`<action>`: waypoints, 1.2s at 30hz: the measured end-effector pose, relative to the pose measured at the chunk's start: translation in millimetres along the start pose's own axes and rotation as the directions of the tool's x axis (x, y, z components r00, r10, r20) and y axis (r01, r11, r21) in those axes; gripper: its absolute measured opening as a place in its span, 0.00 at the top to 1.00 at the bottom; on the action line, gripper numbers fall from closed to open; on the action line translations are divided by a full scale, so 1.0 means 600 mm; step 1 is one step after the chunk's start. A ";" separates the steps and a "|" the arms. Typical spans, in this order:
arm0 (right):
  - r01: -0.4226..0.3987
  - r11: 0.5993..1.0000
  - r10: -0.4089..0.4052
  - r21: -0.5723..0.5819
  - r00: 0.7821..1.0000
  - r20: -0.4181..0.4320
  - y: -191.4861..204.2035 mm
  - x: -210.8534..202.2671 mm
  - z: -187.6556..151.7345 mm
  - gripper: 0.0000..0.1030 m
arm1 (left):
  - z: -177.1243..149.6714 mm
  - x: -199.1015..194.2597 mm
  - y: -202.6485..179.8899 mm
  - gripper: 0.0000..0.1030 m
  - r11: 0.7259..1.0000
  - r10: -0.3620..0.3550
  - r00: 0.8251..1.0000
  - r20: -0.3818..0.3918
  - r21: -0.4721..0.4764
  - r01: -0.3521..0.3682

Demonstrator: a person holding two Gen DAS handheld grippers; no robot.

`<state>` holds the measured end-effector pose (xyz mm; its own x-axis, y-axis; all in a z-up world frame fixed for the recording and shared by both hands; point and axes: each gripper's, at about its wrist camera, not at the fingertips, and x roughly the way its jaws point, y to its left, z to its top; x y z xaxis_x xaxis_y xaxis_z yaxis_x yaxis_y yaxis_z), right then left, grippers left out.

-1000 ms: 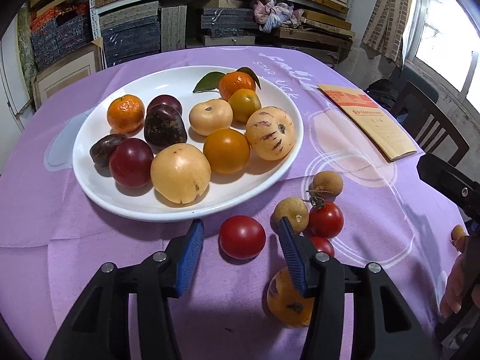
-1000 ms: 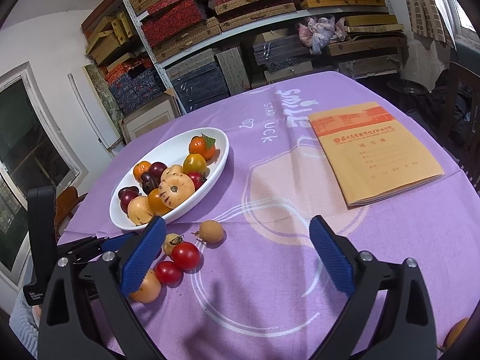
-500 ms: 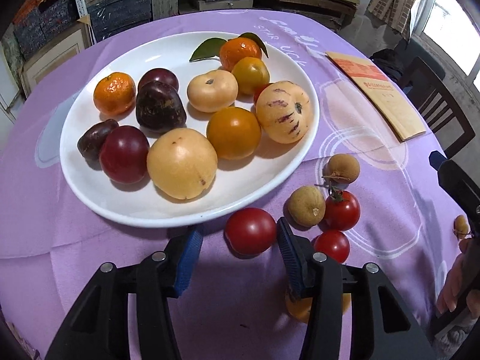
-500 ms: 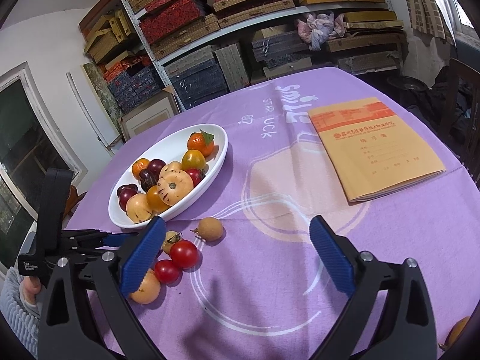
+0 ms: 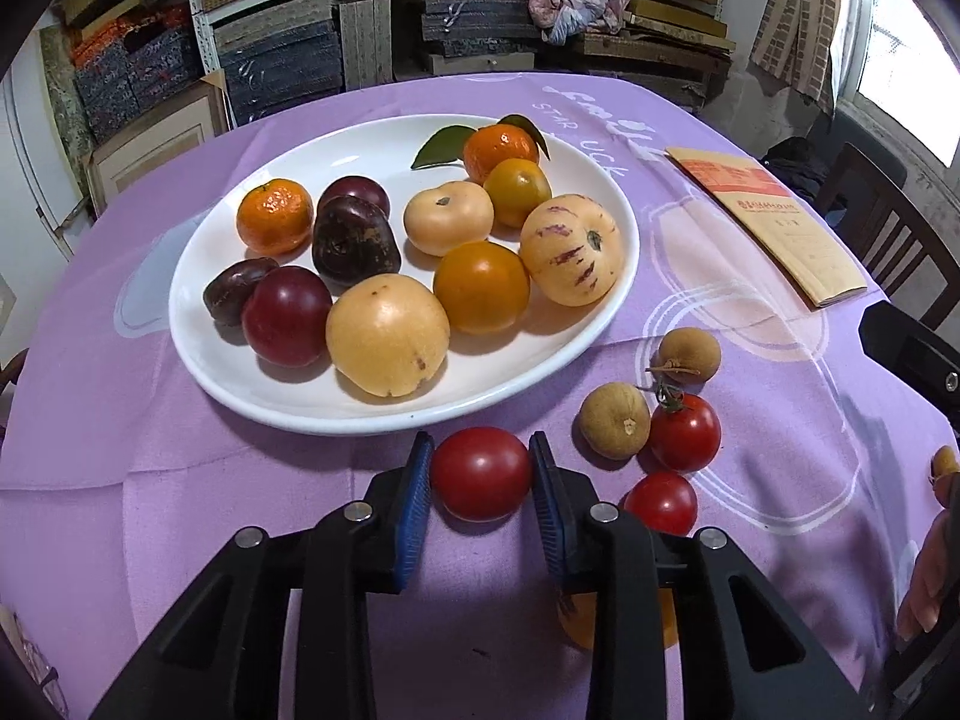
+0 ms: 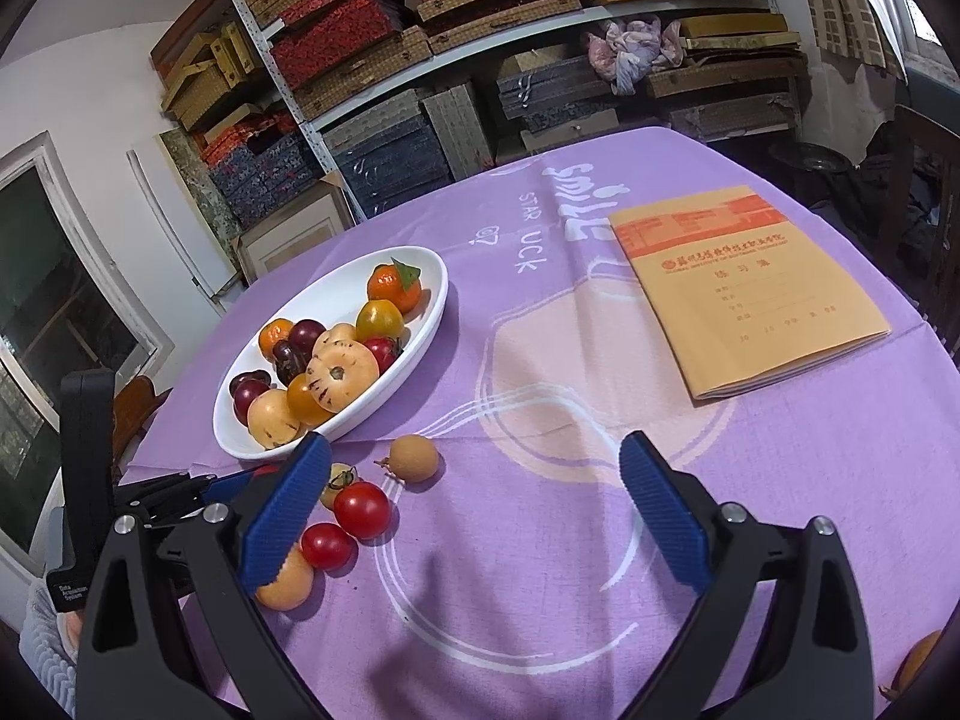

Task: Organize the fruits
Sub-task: 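Grasp a red cherry tomato with the left tool while the right grasps another, then lower both cherry tomatoes onto the white plate and open both tools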

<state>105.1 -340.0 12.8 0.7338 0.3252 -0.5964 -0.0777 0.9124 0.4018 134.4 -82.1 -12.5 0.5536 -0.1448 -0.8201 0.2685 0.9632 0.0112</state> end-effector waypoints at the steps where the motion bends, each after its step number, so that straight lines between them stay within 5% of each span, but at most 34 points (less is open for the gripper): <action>1: -0.001 1.000 0.001 -0.002 1.000 0.000 0.001 0.000 0.000 0.08 | -0.004 -0.003 0.001 0.68 1.000 0.004 1.000 0.008 -0.002 -0.004; 6: -0.004 1.000 0.004 -0.008 1.000 0.002 0.003 -0.001 0.000 0.08 | -0.019 -0.011 0.024 0.69 0.998 -0.020 1.000 0.010 -0.058 0.021; 12: -0.047 0.995 0.044 -0.090 0.998 -0.033 0.032 0.004 -0.008 0.08 | -0.059 -0.054 0.062 0.69 0.993 0.033 0.996 0.084 -0.112 -0.024; 18: 0.084 0.929 -0.109 -0.360 0.993 -0.050 0.096 0.023 -0.040 0.08 | -0.107 -0.100 0.098 0.69 0.977 0.124 0.979 0.161 -0.190 -0.093; 22: 0.091 0.916 -0.136 -0.391 0.987 -0.087 0.098 0.042 -0.045 0.29 | -0.113 -0.105 0.101 0.69 0.978 0.110 0.979 0.170 -0.197 -0.075; 30: 0.040 0.901 -0.110 -0.432 0.984 -0.139 0.118 0.080 -0.051 0.42 | -0.115 -0.095 0.099 0.69 0.982 0.088 0.983 0.161 -0.181 -0.058; 36: -0.023 0.931 -0.046 -0.364 0.983 -0.179 0.116 0.095 -0.040 0.55 | -0.116 -0.089 0.099 0.68 0.981 0.081 0.985 0.152 -0.185 -0.053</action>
<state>125.6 -252.2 -10.0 0.6043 0.3223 -0.7287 -0.3349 0.9326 0.1347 65.6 -1.3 -7.7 0.6868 -0.0987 -0.7202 0.0889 0.9947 -0.0516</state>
